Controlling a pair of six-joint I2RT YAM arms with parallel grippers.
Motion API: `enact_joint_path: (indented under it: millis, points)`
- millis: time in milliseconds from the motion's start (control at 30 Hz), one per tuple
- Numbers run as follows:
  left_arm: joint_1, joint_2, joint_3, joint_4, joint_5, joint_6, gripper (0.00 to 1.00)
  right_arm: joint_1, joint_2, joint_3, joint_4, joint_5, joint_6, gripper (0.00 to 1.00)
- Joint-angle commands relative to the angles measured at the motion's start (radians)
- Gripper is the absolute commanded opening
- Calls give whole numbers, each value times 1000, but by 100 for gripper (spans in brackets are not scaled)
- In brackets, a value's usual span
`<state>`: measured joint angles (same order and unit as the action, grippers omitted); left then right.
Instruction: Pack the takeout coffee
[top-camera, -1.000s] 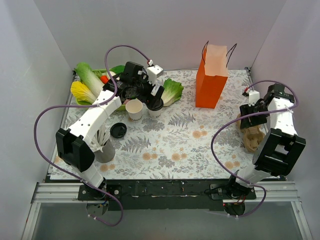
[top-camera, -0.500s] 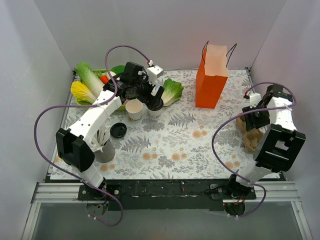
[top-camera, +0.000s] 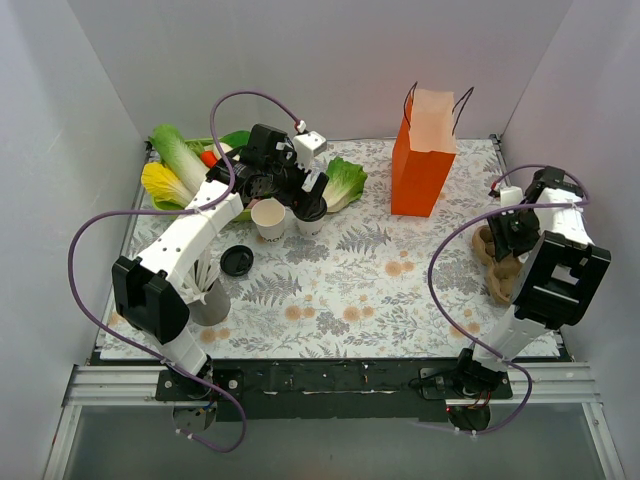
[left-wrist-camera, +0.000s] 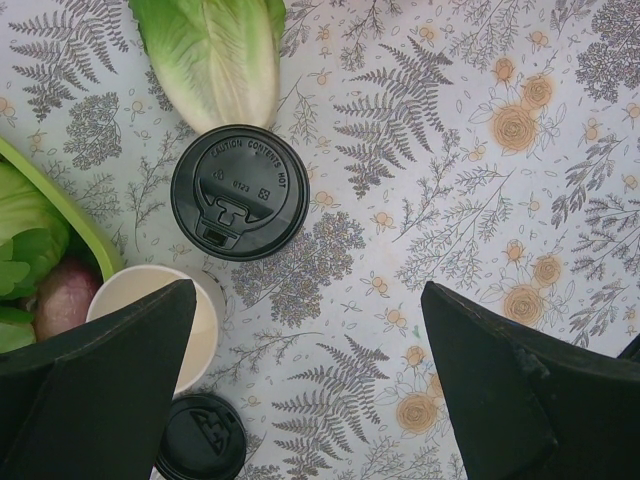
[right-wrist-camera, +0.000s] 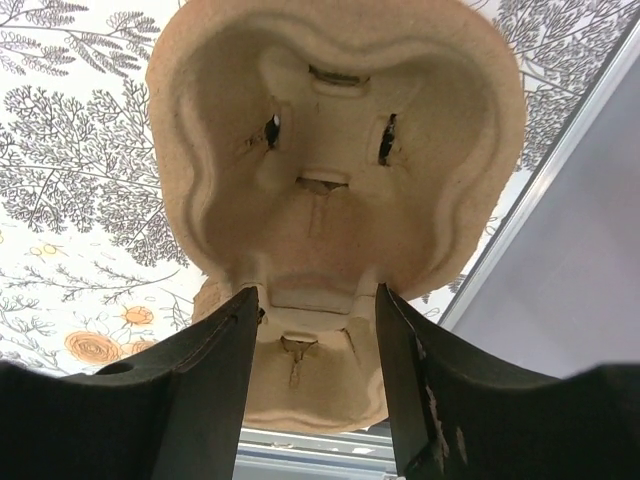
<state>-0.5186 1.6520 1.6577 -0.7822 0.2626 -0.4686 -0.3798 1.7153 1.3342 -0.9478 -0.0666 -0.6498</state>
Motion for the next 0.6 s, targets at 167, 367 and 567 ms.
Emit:
enact_joint_path:
  millis: [167,367,567]
  points:
    - [2,-23,-1,0,4,5,98,-7,38,60,29,-2,10,56]
    - [2,-18,-1,-5,4,5,98,-7,47,65,20,-12,18,55]
    - [2,-8,5,-5,9,5,98,-7,46,46,23,-10,21,51]
